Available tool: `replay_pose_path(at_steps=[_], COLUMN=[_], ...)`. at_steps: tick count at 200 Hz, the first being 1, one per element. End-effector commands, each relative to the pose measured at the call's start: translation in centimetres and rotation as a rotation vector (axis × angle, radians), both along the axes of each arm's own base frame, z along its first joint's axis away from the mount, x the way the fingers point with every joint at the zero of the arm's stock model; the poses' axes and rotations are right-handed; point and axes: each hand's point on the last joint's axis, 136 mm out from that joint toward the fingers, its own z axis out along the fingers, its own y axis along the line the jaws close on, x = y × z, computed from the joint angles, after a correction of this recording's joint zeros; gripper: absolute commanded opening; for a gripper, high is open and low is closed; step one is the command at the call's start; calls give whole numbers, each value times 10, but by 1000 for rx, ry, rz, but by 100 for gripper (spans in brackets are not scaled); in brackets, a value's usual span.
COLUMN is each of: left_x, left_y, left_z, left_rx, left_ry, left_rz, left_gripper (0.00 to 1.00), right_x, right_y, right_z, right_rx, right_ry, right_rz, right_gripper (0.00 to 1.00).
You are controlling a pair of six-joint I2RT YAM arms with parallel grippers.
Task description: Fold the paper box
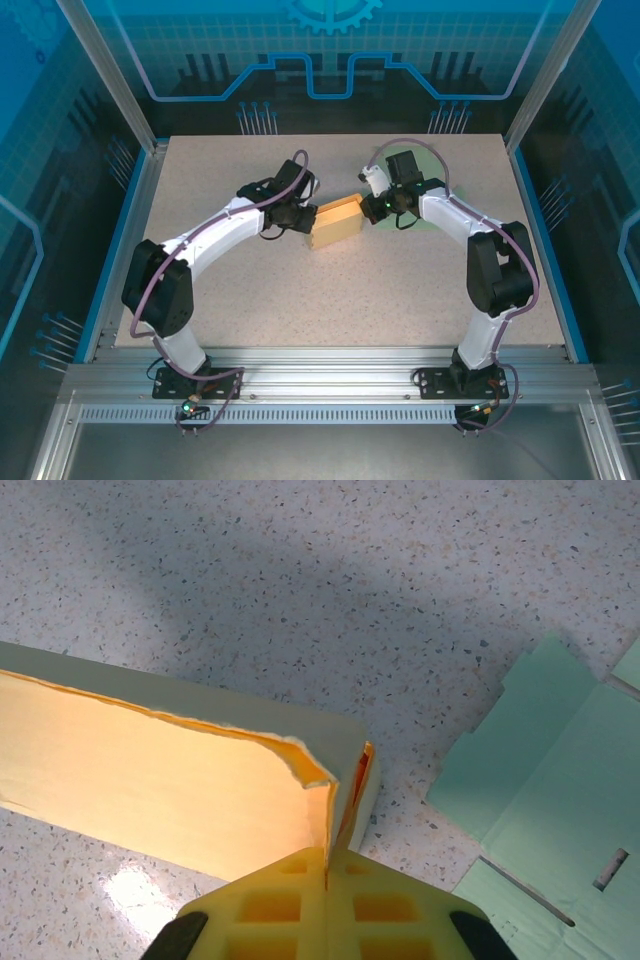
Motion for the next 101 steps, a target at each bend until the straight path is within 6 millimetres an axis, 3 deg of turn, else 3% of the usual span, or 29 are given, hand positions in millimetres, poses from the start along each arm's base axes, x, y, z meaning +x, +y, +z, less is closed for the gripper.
replay_pose_path(at_steps=[1,41,101], left_x=[2,4,10], left_y=[-17,-24,-29], left_z=[7,3,13], left_rx=[-71,-158,-325], left_ry=[12,45,47], left_rz=[-19,-3,27], left_gripper=[10,7,2], right_x=[-13,-14,-14], right_y=[6,6,6], right_z=[-21,-23,-26], right_rx=[-21,-22,-28], right_ry=[67,72,75], right_rz=[33,36,36], right_gripper=[0,0,0])
